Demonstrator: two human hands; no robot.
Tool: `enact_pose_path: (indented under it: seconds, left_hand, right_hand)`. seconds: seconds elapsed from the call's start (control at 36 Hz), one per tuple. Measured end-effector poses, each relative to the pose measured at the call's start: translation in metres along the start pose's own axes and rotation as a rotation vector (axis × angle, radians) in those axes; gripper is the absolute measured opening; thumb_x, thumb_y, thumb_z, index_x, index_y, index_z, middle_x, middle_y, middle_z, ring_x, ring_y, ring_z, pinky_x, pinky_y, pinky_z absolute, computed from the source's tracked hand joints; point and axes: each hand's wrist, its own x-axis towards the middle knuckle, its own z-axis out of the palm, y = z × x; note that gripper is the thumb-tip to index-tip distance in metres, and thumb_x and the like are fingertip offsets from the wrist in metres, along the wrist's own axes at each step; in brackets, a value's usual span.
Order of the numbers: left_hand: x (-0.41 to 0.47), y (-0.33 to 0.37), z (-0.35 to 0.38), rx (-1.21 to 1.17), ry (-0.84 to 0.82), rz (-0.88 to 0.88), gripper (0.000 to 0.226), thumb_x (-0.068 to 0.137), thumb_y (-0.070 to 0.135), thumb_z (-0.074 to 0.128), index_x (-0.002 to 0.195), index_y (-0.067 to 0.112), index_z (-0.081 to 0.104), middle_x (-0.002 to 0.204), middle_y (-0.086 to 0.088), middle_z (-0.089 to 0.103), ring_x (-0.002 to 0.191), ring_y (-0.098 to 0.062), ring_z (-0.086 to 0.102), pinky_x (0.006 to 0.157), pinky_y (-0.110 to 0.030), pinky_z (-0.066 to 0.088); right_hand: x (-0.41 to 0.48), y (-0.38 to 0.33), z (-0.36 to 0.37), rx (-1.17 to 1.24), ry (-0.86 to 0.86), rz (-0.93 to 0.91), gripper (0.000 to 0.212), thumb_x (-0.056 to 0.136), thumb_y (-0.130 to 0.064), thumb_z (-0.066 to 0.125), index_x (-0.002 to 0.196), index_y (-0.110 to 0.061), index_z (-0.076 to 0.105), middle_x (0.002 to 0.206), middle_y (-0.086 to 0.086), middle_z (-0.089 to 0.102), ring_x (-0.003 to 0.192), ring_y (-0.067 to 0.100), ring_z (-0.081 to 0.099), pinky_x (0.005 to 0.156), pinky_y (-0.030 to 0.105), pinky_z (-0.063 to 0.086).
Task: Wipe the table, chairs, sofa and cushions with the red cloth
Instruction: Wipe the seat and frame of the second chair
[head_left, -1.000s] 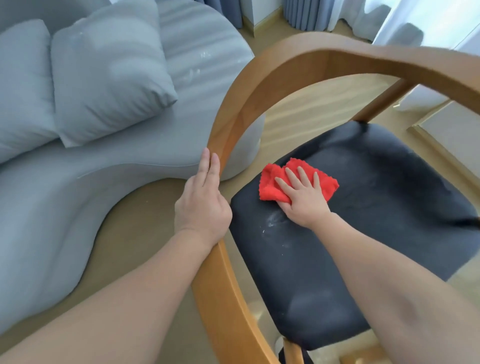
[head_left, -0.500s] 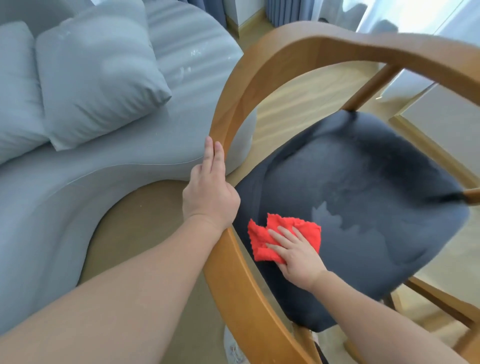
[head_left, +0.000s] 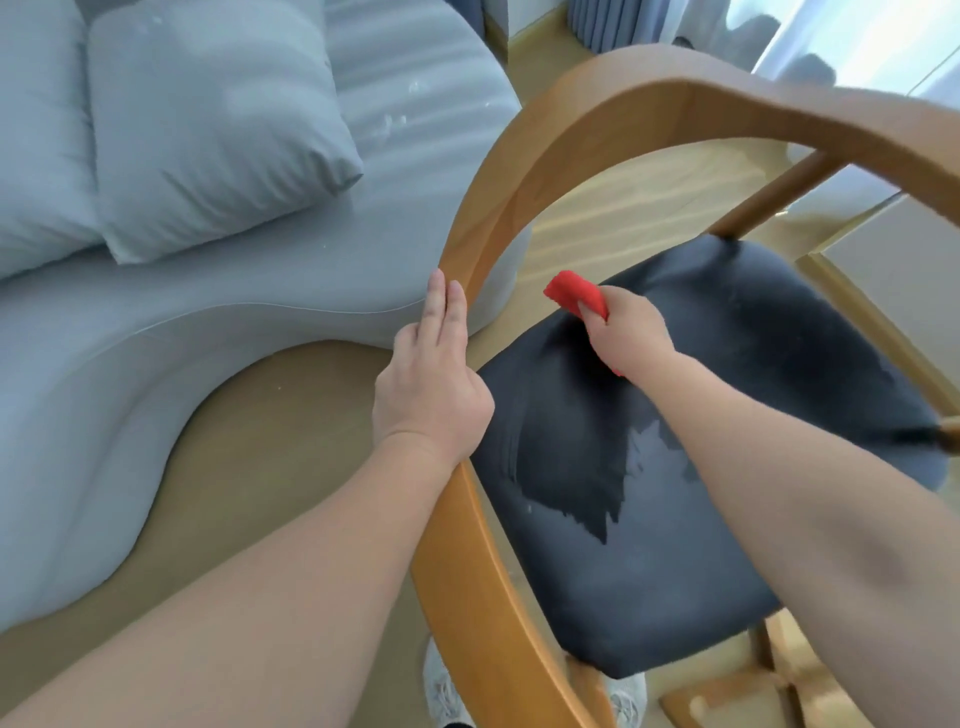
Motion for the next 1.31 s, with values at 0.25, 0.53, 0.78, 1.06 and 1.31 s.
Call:
enact_pose_path:
  seconds: [0.25, 0.53, 0.78, 1.06, 1.31]
  left_hand:
    - [-0.001, -0.001, 0.004, 0.014, 0.015, 0.010, 0.074, 0.084, 0.014, 0.037, 0.152, 0.024, 0.010, 0.159, 0.011, 0.001, 0.118, -0.014, 0.039, 0.071, -0.023, 0.033]
    - [0.000, -0.001, -0.001, 0.007, 0.001, 0.002, 0.073, 0.082, 0.013, 0.036, 0.151, 0.021, 0.014, 0.160, 0.008, 0.005, 0.115, -0.018, 0.043, 0.072, -0.026, 0.033]
    - [0.001, 0.000, -0.003, 0.026, -0.013, -0.006, 0.073, 0.084, 0.014, 0.040, 0.151, 0.023, 0.013, 0.160, 0.007, 0.005, 0.114, -0.019, 0.044, 0.071, -0.025, 0.033]
    - [0.000, 0.001, -0.002, -0.001, -0.021, -0.011, 0.073, 0.084, 0.012, 0.039, 0.151, 0.022, 0.012, 0.160, 0.009, 0.003, 0.116, -0.018, 0.040, 0.072, -0.026, 0.034]
    - [0.000, 0.001, -0.001, 0.003, 0.002, -0.006, 0.072, 0.086, 0.012, 0.039, 0.152, 0.022, 0.011, 0.160, 0.009, 0.003, 0.117, -0.018, 0.041, 0.072, -0.024, 0.035]
  right_hand:
    - [-0.031, 0.006, 0.103, -0.383, -0.207, -0.308, 0.034, 0.094, -0.027, 0.047, 0.122, -0.022, 0.064, 0.143, -0.002, 0.050, 0.138, 0.024, 0.034, 0.117, 0.049, 0.009]
    - [-0.179, 0.049, 0.105, -0.347, -0.622, -0.665, 0.034, 0.090, -0.028, 0.051, 0.120, -0.025, 0.066, 0.144, -0.008, 0.048, 0.143, 0.017, 0.029, 0.117, 0.041, -0.005]
    - [-0.215, 0.060, 0.072, -0.295, -0.821, -0.608, 0.035, 0.088, -0.025, 0.048, 0.117, -0.020, 0.068, 0.131, -0.007, 0.060, 0.134, 0.014, 0.040, 0.120, 0.040, 0.010]
    - [-0.115, 0.034, -0.008, 0.381, -0.316, 0.102, 0.028, 0.094, -0.019, 0.056, 0.072, -0.032, 0.066, 0.053, -0.021, 0.060, 0.048, -0.006, 0.052, 0.054, 0.016, 0.042]
    - [0.005, 0.043, -0.066, 0.160, 0.086, 0.185, 0.026, 0.080, -0.058, 0.043, 0.073, -0.041, 0.063, 0.057, -0.013, 0.061, 0.065, 0.011, 0.063, 0.062, 0.027, 0.044]
